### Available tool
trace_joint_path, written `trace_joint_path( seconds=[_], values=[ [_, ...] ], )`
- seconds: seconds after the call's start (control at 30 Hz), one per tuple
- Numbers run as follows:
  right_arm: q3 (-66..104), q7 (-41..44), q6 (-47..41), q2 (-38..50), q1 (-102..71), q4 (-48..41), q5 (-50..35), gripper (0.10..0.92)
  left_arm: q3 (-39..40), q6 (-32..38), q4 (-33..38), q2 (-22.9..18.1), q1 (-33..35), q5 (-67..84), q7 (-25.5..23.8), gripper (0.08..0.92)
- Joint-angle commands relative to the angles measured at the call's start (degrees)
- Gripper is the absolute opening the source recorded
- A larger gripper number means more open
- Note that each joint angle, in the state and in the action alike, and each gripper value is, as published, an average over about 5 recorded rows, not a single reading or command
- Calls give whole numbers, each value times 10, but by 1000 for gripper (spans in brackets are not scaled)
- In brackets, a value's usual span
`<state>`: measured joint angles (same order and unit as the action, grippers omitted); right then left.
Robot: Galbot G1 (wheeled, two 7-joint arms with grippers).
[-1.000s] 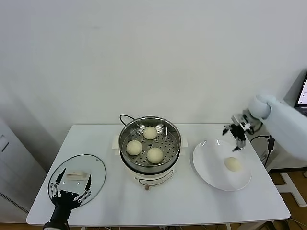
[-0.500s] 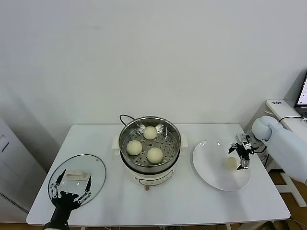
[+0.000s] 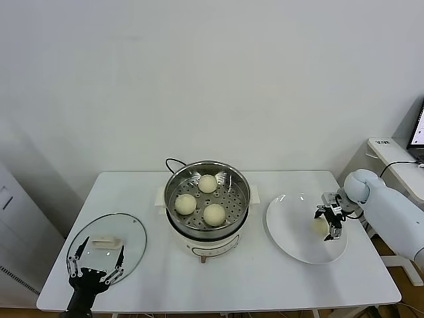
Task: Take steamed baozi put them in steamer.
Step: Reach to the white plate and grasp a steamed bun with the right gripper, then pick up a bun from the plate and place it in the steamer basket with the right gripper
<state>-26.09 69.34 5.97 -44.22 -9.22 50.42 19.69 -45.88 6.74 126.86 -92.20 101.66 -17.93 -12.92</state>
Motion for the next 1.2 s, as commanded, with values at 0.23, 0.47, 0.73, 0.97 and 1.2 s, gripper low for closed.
trace_joint_path(
  seconds=[0.23,0.47,0.73,0.97,1.2],
  values=[
    [-47,3,-18,17,52,22,-48,484,-3,6,4,-18,5,4,-1,823],
    [-270,18,-61,45,291,87,-264,346,0,2,4,-18,-5,3,-1,823],
    [-428,19,-143,-57,514,145,-505,340,1,-1,9,-20,-9,2,0,823],
    [-432,-16,-202,-142,486,190,-517,340,-6,1,12,-21,-6,13,0,823],
    [-417,-30,-196,-179,398,193,-422,340,-5,4,9,-25,-7,17,0,823]
  ],
)
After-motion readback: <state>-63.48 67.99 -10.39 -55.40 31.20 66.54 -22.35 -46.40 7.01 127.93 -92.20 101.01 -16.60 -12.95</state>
